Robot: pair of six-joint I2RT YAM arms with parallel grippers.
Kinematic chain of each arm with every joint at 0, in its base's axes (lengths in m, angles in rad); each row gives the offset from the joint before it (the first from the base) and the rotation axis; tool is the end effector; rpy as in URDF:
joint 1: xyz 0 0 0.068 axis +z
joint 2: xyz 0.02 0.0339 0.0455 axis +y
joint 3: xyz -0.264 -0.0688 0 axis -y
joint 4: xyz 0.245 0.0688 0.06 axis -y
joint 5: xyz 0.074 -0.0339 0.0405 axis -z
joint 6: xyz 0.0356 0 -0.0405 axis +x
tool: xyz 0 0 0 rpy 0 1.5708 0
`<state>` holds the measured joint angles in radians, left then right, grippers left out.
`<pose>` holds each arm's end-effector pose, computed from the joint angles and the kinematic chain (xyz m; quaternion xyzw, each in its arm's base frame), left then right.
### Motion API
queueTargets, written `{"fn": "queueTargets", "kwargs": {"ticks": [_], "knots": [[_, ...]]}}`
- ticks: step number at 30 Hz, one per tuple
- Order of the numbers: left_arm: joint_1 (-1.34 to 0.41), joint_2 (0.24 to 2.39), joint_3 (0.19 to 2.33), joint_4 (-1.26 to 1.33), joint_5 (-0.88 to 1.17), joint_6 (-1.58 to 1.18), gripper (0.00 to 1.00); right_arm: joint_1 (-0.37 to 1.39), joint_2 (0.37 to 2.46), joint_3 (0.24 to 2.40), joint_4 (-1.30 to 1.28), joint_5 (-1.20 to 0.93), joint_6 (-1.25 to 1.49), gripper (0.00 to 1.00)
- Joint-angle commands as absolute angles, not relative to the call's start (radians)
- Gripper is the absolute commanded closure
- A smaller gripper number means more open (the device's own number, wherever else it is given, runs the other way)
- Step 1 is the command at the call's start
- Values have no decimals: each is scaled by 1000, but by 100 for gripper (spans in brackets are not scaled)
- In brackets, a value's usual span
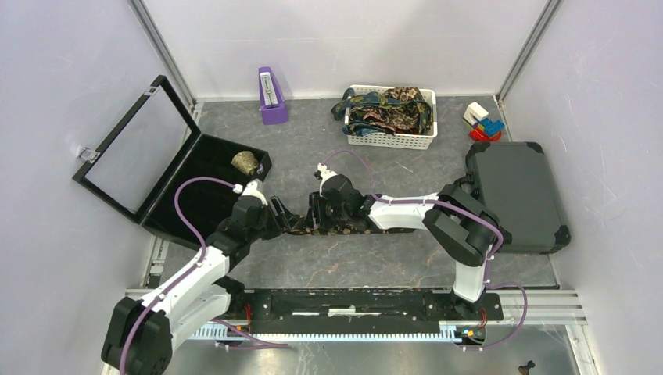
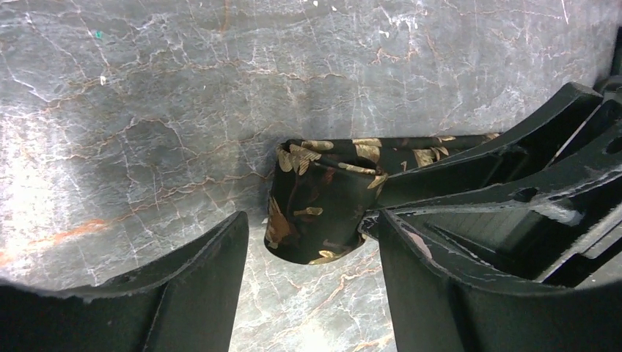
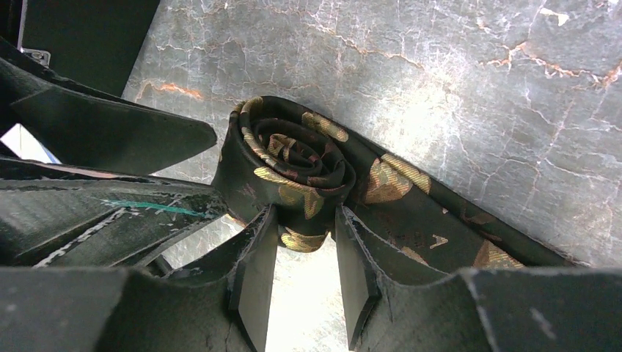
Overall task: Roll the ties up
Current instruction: Roll the tie at the center of the board.
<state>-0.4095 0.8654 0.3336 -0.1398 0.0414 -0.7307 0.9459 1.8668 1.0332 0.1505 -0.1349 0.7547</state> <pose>0.1610 -0.0715 0.1738 -0.1351 0.8903 -0.2502 0.3557 0.2248 0.3198 0.1560 -0.1148 0.8942 0.3621 0.2369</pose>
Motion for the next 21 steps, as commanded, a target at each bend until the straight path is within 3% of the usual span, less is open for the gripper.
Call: {"fn": "queueTargets", "kwargs": {"ticks": [1,21], "knots": [[-380,871,293,-21,136,-690,29,934,1881,1024,176,-143,746,59],[-354,1038,236,195,186,-744,33,923,1901,1035,184,-172,745,59]]}}
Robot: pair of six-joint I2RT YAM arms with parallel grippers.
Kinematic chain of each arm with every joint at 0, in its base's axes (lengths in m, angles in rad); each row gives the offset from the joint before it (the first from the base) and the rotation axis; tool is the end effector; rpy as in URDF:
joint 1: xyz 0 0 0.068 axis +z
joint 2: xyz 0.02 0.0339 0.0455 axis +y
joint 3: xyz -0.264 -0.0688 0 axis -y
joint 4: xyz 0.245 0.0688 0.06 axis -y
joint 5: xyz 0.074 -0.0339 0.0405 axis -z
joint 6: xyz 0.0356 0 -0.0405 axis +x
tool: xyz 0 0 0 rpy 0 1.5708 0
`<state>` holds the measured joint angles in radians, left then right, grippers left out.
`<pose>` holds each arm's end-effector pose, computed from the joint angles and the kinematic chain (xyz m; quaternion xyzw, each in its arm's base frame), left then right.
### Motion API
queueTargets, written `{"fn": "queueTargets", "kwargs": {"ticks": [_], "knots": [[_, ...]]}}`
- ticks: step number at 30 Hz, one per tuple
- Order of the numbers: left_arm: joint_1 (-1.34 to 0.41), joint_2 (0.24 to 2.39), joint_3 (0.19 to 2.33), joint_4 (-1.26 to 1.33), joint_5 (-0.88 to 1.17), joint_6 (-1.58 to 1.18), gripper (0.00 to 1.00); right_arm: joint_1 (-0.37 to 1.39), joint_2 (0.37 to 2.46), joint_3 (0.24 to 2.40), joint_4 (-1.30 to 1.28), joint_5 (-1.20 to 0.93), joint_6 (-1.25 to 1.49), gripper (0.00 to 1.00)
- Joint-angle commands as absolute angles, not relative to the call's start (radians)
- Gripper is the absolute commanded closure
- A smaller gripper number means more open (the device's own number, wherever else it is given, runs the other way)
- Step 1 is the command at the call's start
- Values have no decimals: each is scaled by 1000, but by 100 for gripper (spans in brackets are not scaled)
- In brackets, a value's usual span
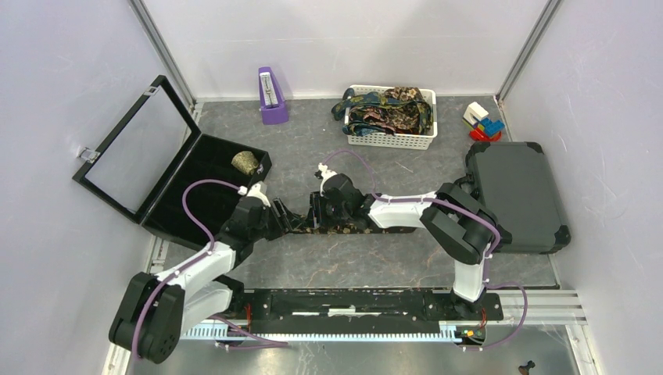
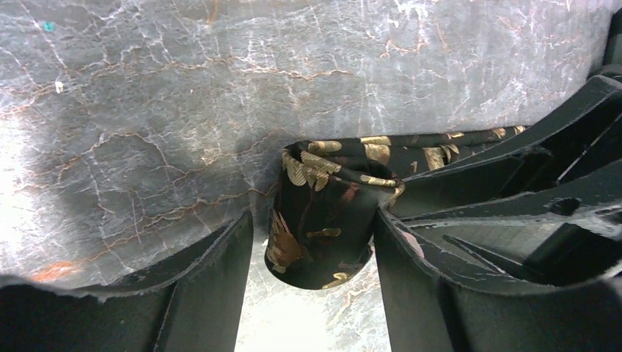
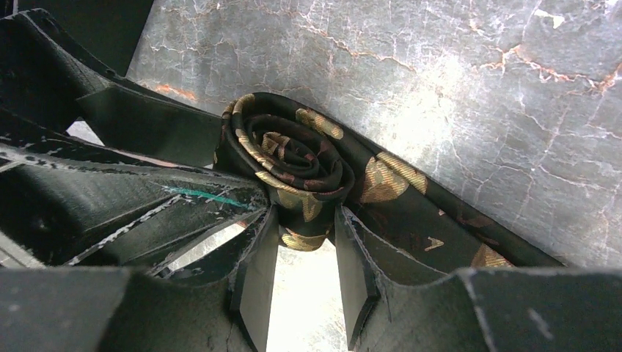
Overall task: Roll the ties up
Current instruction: Roll the tie at the center of the board.
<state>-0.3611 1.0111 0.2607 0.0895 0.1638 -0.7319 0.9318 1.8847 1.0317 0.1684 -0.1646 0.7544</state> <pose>0.1720 -0.0712 0.1470 -0.1297 0.8866 -0.2904 0.3360 0.2293 0.3184 0.1505 -0.1149 0.8937 0.3685 0.2288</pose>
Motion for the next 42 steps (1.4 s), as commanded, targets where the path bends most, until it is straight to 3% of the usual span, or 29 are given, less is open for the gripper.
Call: {"fn": "queueTargets", "kwargs": {"ticks": [1,16,25,30,42], "knots": [[-353,1045,231,210,187,-748,34,922,1901,1035,184,-173,745,59],[-354,1098,199,332,223,-771,39,914,1908,1041,188,-188,745,59],[-354,1182,187,439,253,-789,51,908,1909,1041,187,-194,744,59],[-354,1178,189,438,259,-787,63,905,1907,1042,186,-199,742,59],[-356,1063,230,225,190,-746,74,901,1803,1065,118,-207,688,52]]}}
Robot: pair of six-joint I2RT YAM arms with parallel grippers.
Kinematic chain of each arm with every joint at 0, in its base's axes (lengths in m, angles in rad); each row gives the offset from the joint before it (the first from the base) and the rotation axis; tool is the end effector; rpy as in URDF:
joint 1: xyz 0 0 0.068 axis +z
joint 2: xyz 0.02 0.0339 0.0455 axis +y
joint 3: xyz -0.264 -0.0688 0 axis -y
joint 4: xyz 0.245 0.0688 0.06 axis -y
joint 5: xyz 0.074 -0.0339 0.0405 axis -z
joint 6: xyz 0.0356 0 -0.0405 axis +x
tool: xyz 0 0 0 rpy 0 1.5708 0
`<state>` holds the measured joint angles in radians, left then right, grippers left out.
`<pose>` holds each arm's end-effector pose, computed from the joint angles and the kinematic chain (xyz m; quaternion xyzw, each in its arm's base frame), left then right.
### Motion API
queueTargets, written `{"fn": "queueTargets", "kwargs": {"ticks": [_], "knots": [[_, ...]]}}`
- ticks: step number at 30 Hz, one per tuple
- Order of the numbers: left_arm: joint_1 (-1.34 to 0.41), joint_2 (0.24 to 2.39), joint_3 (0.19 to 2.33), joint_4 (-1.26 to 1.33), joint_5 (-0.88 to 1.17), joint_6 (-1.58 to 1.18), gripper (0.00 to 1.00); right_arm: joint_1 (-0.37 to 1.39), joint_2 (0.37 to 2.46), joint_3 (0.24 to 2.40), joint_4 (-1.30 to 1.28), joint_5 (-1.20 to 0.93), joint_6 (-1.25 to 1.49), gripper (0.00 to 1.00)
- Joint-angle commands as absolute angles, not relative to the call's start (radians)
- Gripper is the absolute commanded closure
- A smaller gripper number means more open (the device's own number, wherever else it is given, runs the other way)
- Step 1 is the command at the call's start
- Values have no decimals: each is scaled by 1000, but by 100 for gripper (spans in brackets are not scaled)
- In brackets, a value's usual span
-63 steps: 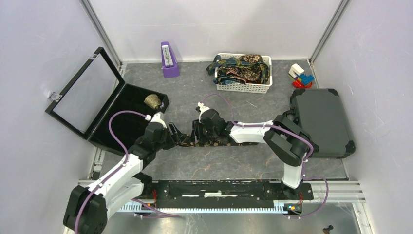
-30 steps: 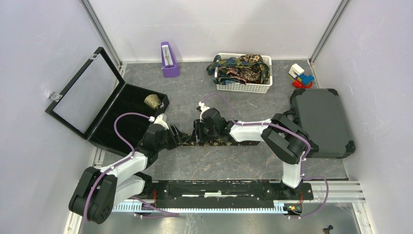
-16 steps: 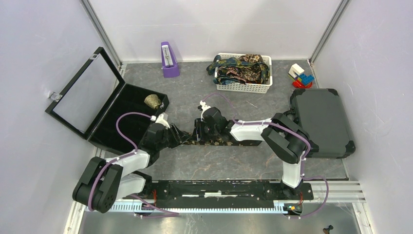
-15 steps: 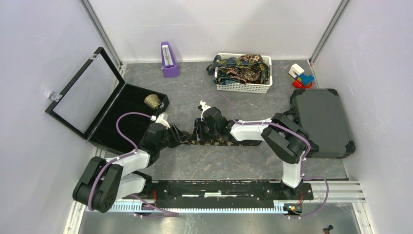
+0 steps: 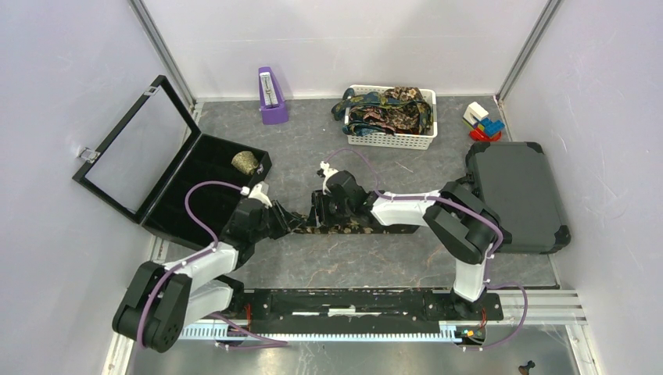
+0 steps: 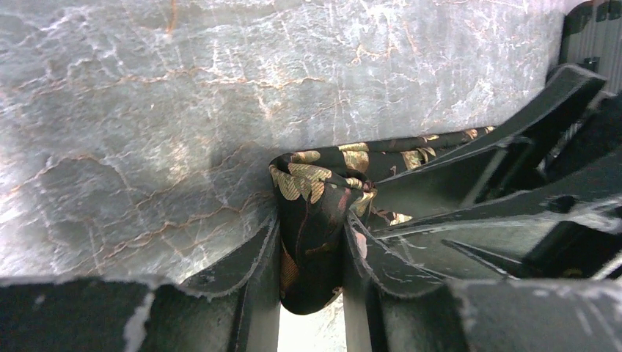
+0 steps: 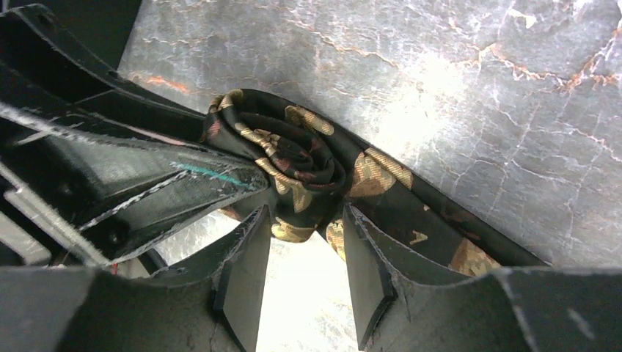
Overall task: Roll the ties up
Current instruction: Roll the tie at the center of the board.
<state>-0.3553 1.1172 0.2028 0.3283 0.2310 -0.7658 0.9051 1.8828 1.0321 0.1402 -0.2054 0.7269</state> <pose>0.1771 -0.0744 0.1332 -0.1251 0.8681 -0.3356 0.3437 0.2353 0.3114 0.1492 -0.1230 0.8967 0.3660 0.2163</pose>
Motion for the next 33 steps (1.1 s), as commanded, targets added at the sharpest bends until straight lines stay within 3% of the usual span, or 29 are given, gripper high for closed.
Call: {"fn": "queueTargets", "kwargs": {"ticks": [1,15,33], "knots": [[-355,1045,232,201,183,-745,75,901,1794,1068,110,-205,680,51],[-362,906,294,-121,40,-744,79,909,1698,1015,122,-168,688,53],[-405,880,369,-276,-68,-744,80,946,1752,1019,205,-182,729,59]]}}
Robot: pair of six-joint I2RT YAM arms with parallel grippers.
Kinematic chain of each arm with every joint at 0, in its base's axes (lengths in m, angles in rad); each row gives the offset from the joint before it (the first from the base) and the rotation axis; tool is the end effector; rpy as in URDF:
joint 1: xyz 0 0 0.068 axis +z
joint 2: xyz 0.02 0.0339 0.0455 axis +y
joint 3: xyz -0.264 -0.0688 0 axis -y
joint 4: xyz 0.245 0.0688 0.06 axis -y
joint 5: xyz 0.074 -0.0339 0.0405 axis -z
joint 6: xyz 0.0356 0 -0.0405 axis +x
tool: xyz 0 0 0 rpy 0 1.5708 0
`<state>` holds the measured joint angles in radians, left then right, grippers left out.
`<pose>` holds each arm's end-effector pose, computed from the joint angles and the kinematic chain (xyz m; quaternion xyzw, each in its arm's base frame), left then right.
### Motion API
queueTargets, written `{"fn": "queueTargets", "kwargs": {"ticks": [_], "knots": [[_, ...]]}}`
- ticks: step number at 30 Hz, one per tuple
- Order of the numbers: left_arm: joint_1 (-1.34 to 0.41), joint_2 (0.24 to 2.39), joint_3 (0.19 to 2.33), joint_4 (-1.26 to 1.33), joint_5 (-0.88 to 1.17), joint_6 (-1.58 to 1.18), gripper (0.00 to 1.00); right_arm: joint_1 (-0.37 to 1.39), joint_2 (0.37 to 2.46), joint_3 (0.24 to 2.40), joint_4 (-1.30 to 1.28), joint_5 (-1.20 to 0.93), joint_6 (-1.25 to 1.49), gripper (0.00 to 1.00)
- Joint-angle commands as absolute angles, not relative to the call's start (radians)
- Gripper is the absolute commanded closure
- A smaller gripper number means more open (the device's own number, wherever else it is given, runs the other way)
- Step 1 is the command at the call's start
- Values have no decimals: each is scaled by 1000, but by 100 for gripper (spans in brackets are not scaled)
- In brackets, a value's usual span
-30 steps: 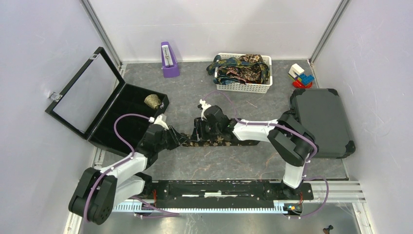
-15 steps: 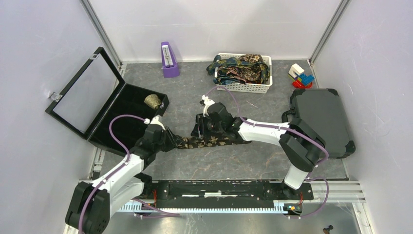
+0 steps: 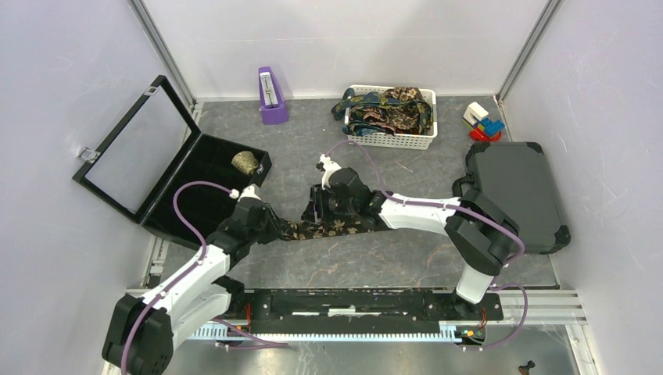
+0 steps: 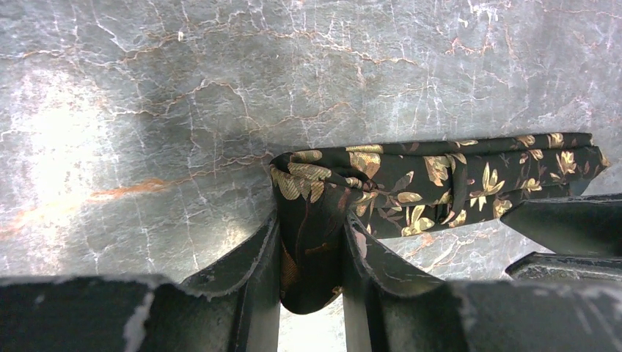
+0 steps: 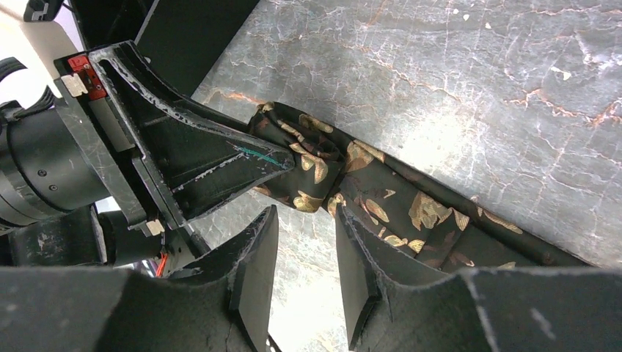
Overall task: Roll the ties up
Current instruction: Roll the tie at the center of the board.
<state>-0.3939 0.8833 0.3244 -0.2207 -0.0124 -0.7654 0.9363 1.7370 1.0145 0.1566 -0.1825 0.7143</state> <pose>0.1571 -0.0648 0.1614 -0.1728 0.9064 -0.2063 0.3255 0.2195 0.3092 0.1984 -0.1403 0.8625 0.4065 0.2666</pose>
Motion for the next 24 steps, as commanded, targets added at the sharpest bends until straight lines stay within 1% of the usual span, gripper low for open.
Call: {"fn": "queueTargets", "kwargs": {"ticks": [1,12,24], "knots": [[-411,880,372,-282,-75,-743,80,949,1756,1022,208,-181,729,60],[-470,872,418,-379,-173,-742,81,963,1811,1043,235,-183,747,63],[-551,872,487,-498,-316,-782,81,1007,1888,1067,294,-208,793,70]]}}
